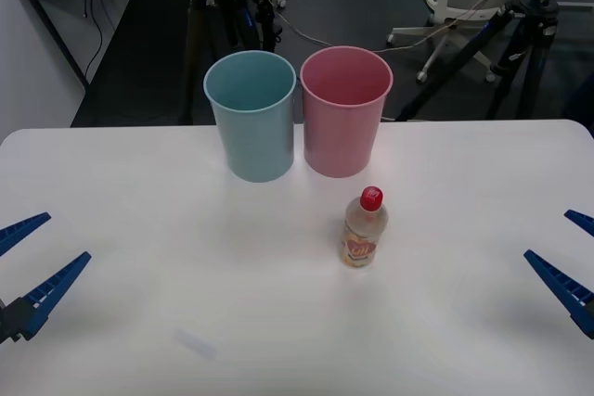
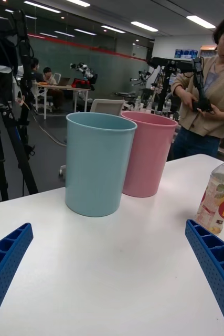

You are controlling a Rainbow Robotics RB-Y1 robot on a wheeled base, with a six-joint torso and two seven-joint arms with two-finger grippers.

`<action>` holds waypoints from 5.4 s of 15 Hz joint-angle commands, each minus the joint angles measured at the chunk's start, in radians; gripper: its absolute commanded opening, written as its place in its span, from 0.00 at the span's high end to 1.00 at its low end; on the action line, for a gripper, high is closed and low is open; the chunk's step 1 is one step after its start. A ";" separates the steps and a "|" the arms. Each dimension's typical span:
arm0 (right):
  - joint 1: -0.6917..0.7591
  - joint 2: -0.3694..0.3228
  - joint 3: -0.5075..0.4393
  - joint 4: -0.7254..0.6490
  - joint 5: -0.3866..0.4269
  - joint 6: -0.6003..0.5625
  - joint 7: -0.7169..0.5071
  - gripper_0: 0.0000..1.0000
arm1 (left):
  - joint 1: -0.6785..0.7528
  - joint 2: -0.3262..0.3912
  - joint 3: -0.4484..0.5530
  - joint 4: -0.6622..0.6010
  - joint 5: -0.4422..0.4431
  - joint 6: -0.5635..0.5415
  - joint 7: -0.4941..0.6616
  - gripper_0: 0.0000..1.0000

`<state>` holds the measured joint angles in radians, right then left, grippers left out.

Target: Grasp the object on the table and drop it into the matching bin: aluminum can to the light blue bin, PET bottle to the pink bin.

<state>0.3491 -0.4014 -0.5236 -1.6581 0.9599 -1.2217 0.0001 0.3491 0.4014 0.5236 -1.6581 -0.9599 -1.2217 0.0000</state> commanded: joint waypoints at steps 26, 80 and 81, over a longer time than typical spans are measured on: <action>-0.292 -0.201 0.565 0.494 -0.256 -0.033 0.581 0.00 | 0.000 0.000 0.000 0.000 0.000 0.000 0.000 0.00; -0.269 -0.244 0.778 0.161 -0.333 0.427 0.543 1.00 | 0.000 0.000 0.000 0.000 0.000 0.000 0.000 0.00; -0.236 -0.277 0.781 0.090 -0.357 0.467 0.534 1.00 | 0.000 0.000 0.000 0.000 0.000 0.000 0.000 0.00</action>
<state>0.0881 -0.6544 0.2555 -1.5155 0.6202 -0.7843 0.5407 0.3491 0.4014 0.5236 -1.6581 -0.9599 -1.2217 0.0000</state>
